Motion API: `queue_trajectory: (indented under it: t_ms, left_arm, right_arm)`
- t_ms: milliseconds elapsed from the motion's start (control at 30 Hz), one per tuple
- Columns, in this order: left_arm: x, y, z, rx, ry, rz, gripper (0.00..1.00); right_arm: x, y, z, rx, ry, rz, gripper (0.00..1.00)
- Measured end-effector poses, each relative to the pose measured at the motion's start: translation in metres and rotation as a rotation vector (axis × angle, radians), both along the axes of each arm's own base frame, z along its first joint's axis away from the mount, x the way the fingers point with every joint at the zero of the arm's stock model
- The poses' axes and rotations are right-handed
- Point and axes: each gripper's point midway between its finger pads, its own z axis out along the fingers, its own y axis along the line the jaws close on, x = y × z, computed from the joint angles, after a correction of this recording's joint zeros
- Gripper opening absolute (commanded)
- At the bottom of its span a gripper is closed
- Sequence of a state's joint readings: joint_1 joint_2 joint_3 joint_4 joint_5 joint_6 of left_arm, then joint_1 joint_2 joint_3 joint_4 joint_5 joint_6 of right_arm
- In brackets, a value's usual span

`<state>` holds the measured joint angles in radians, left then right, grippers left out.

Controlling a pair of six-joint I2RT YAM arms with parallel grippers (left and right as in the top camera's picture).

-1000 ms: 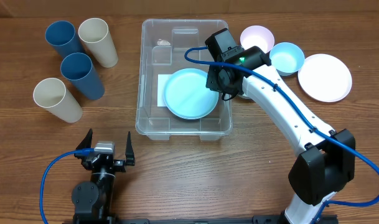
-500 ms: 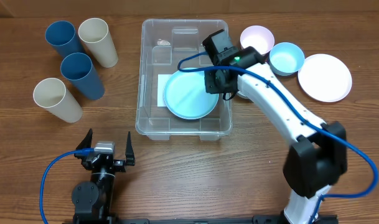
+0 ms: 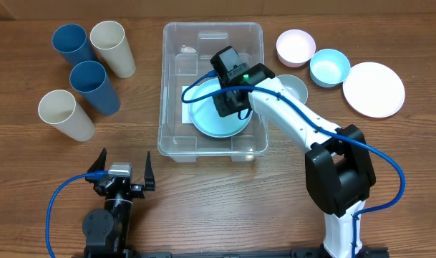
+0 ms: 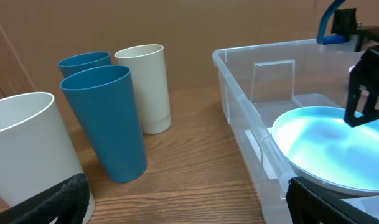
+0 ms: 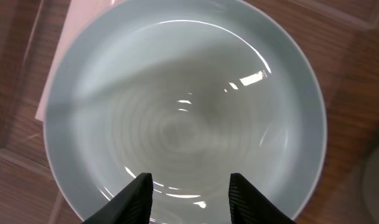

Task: Pack container
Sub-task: 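Carry the light blue plate over the bin and lower it onto the grey plate, then open the right gripper and withdraw it from the bin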

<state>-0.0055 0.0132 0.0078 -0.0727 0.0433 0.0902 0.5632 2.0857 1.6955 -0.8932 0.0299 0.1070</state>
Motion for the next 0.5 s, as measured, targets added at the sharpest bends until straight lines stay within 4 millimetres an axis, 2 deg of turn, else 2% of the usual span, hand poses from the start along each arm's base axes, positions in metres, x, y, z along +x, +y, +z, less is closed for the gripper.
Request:
queue_trajectory:
  t_ms: [200,433,500]
  left_arm:
    - [0.000,0.000,0.000,0.000,0.000,0.000,1.00]
    - [0.000,0.000,0.000,0.000,0.000,0.000,1.00]
    - [0.000,0.000,0.000,0.000,0.000,0.000,1.00]
  right_arm:
    - [-0.004,0.023,-0.001,0.047,-0.009,0.042,0.42]
    - [-0.022,0.032,-0.042,0.040,0.114,0.059,0.41]
    - [-0.027,0.031,-0.046,0.041,0.140,0.053,0.41]
